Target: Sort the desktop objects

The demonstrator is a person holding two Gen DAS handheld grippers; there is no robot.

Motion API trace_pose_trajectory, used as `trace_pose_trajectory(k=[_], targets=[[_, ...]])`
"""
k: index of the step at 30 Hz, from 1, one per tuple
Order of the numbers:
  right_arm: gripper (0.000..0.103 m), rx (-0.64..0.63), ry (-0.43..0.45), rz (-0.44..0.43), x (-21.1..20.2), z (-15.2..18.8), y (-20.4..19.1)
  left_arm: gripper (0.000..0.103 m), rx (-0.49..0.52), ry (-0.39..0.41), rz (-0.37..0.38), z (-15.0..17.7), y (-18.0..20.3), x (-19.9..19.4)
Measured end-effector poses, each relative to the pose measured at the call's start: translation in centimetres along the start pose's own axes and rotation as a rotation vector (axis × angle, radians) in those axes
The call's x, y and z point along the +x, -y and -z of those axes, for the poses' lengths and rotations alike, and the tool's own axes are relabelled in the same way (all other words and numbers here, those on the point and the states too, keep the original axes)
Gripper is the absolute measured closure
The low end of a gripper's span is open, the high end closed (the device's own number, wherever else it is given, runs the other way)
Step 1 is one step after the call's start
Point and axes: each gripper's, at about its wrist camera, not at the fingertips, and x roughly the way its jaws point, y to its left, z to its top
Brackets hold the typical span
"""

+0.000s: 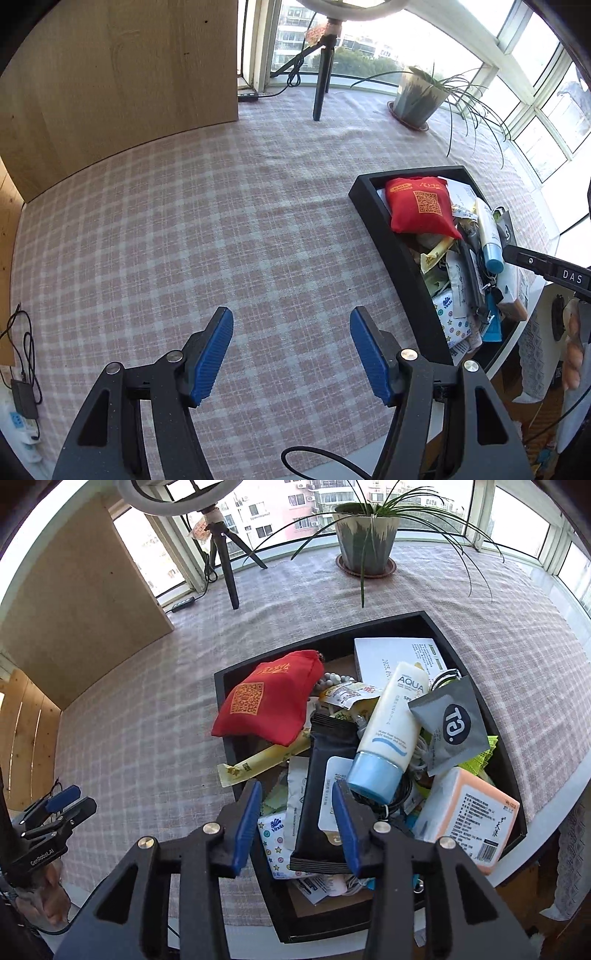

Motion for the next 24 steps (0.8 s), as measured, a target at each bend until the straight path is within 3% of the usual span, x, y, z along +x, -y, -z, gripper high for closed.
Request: trace_pose_trajectory(k=[10,16,24], targets=[[0.054,-0.1,0.021,-0.075,2.1,2.0,-8.8,0.036,-0.098,0.022,-0.082,2.8,-5.5,-1.1],[0.053,-0.151,0.039,-0.078,4.1,4.3,-13.6,0.035,-0.157,0.038,-0.139,5.1,-8.9,-1.8],[0.051,-0.212,0.054,-0.081,5.7,6.9,-18.5,0.029,-0.228,0.048,-0.152,7.4,-12.3,-2.5]])
